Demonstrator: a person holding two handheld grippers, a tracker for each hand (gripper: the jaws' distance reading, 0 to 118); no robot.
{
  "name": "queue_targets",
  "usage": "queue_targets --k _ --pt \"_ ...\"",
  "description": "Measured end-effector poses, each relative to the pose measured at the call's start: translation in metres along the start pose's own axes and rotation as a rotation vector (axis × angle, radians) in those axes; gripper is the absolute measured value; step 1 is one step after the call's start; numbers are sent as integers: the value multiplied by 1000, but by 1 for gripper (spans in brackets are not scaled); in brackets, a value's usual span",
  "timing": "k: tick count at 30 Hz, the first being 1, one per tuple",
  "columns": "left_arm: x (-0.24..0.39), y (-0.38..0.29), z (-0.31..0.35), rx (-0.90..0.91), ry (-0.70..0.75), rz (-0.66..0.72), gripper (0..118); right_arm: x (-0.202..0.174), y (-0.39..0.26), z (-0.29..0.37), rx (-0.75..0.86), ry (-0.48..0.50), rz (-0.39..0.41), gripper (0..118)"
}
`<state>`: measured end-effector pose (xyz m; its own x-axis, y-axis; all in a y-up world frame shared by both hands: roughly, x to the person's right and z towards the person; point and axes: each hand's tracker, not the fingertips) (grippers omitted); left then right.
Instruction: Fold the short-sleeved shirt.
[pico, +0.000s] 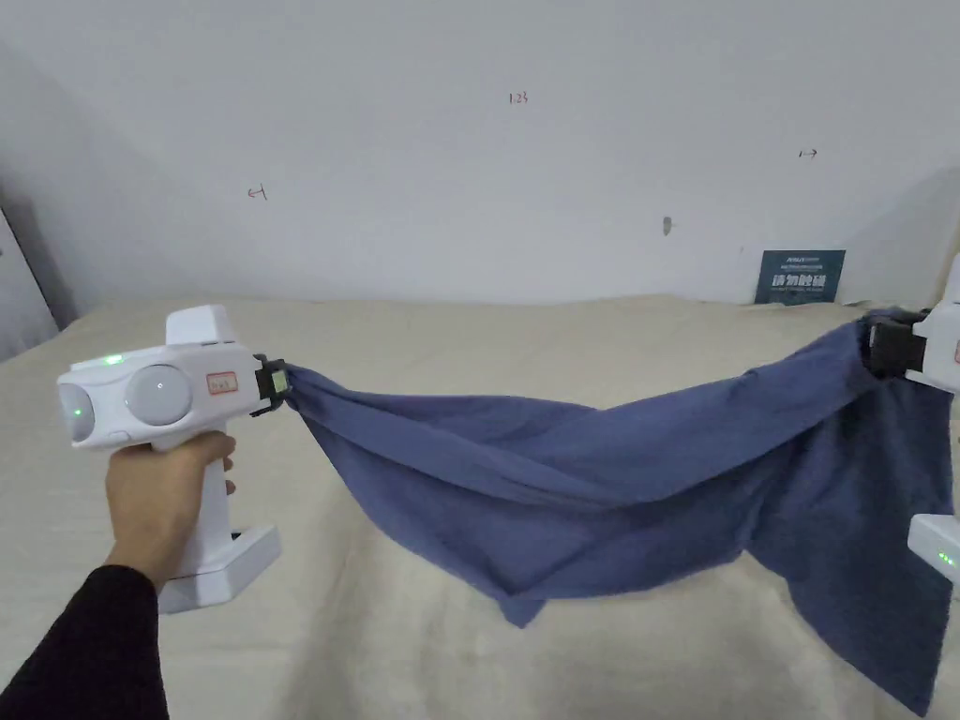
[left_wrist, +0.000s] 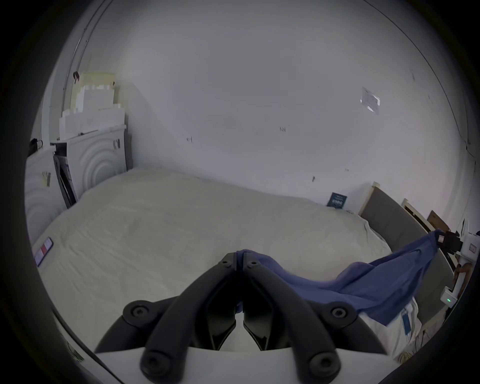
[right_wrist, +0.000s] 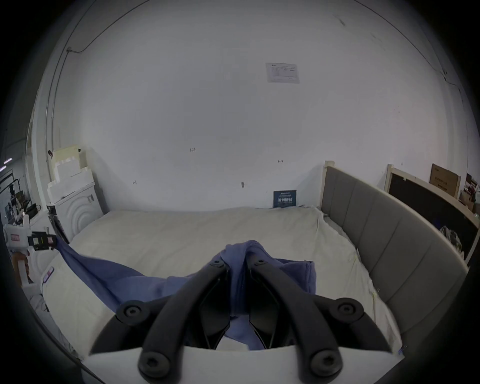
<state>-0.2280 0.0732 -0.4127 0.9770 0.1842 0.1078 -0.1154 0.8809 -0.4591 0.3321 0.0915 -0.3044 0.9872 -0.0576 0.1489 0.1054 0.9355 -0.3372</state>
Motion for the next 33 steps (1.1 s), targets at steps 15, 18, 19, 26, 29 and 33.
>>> queue_targets --k 15,18,19,26,29,33 --pt "17 112 -50 141 104 -66 1 -4 79 -72 118 -77 110 7" --pt "18 112 -58 150 114 -91 1 -6 76 -85 118 -75 107 7" --pt "17 109 -60 152 113 -92 1 -6 71 -89 117 -70 93 7" --pt "7 58 -79 127 120 -127 1 -10 7 -116 39 -62 93 7" --pt "-1 29 -85 85 116 -118 1 -10 -28 -121 -16 -62 89 7" --pt "-10 -11 -94 9 120 -108 1 -11 -74 -125 -94 -58 79 7"
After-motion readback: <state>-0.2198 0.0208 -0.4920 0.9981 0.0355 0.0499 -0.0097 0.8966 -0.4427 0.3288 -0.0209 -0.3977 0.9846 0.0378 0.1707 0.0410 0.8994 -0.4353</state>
